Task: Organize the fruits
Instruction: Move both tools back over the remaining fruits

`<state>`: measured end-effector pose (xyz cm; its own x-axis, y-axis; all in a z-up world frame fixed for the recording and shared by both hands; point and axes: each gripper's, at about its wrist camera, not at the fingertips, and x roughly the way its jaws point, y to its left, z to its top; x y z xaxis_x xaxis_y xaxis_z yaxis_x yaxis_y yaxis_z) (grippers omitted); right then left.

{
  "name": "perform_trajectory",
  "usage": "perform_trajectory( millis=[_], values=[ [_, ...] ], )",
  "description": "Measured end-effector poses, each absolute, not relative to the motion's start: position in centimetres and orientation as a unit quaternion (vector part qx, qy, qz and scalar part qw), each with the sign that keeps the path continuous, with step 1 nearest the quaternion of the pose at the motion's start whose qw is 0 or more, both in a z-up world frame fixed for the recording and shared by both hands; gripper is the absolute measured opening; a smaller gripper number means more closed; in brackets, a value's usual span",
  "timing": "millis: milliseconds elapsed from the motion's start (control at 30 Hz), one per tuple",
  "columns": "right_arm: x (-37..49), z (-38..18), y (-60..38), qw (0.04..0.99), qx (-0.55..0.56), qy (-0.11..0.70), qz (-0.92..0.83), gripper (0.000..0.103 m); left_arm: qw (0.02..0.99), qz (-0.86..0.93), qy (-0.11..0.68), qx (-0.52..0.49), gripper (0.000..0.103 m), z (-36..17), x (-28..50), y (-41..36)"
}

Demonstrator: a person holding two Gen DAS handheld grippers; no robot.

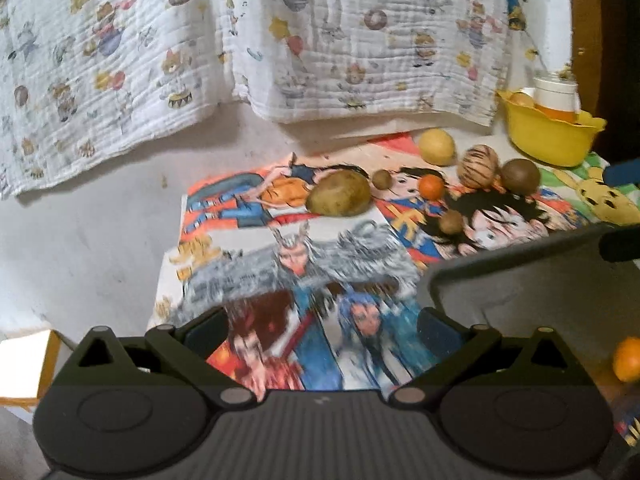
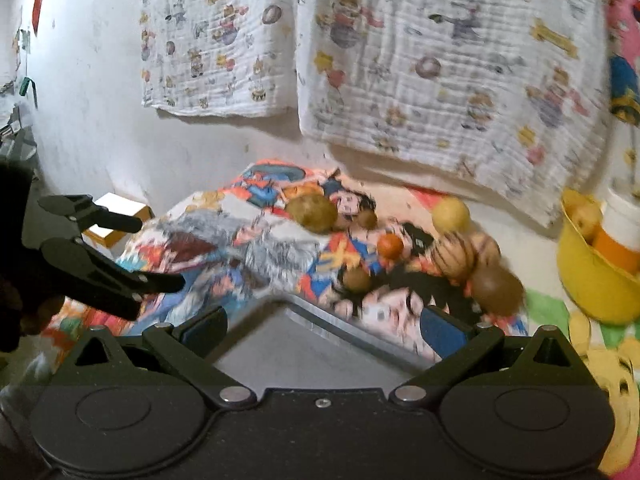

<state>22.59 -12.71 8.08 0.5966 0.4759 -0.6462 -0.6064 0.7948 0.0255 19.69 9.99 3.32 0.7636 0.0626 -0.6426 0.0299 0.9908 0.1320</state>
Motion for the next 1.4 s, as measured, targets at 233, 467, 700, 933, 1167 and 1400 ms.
perform_trajectory(
  millis=[233,467,700,933,1167,1400],
  values=[
    [27.8,8.6,-10.8,0.894,-0.100,0.315,0.301,0.102,0.936,0.005,0.342,0.083,0.103,2.5,24.7,10.5],
    [31.4,5.6,-10.5,0.894,-0.101,0.344,0.269,0.102,0.943,-0.008,0.327,0.056,0.103,1.7,28.7,11.3],
    [32.6,2.1,-9.0,0.880,-0.122,0.369,0.274,0.096,0.948,-0.042,0.311,0.062,0.103,0.4,32.3,11.0],
    [33.8,-0.4,-7.4,0.873,-0.137,0.380,0.272,0.077,0.952,-0.060,0.282,0.101,0.102,-0.9,35.9,10.7],
    [34.9,-1.8,-7.0,0.866,-0.126,0.399,0.276,0.060,0.947,-0.093,0.283,0.116,0.102,-1.8,37.7,11.3],
    [34.9,-2.2,-6.8,0.866,-0.119,0.396,0.282,0.050,0.936,-0.115,0.307,0.126,0.101,-2.7,39.0,11.0]
  ],
)
